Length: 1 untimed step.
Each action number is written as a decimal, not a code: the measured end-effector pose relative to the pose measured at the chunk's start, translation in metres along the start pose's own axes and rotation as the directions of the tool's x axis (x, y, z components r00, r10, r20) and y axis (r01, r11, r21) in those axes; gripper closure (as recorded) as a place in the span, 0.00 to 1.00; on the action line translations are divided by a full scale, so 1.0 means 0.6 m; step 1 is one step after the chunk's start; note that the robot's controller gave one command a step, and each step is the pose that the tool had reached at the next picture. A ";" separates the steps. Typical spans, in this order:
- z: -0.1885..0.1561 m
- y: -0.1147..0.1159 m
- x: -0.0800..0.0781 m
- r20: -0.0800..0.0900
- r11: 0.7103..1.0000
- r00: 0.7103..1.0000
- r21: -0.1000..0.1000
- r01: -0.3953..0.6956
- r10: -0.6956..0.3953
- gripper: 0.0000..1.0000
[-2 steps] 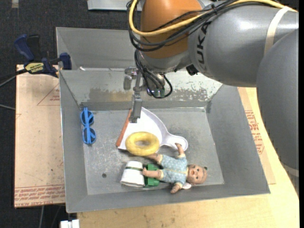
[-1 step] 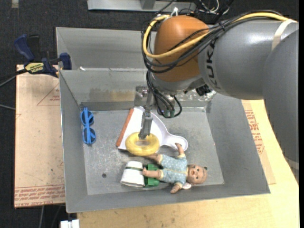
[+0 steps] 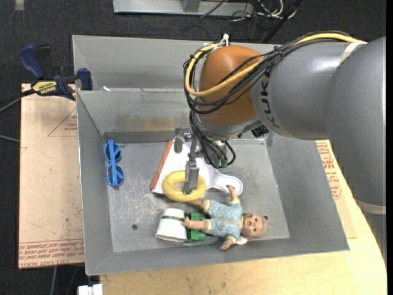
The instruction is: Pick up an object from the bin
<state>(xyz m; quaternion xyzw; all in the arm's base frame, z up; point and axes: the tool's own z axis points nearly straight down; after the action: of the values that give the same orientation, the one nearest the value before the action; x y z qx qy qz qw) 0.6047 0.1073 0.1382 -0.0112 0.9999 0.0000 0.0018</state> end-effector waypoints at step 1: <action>0.080 -0.066 0.040 -0.015 0.996 0.996 -0.016 0.088 -0.089 1.00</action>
Offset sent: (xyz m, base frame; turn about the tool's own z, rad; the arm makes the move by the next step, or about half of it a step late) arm 0.0000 0.0000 0.0000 0.0000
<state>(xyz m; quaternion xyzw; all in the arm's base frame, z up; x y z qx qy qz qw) 0.5815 0.0671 0.0900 -0.0555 0.9984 0.0073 -0.0061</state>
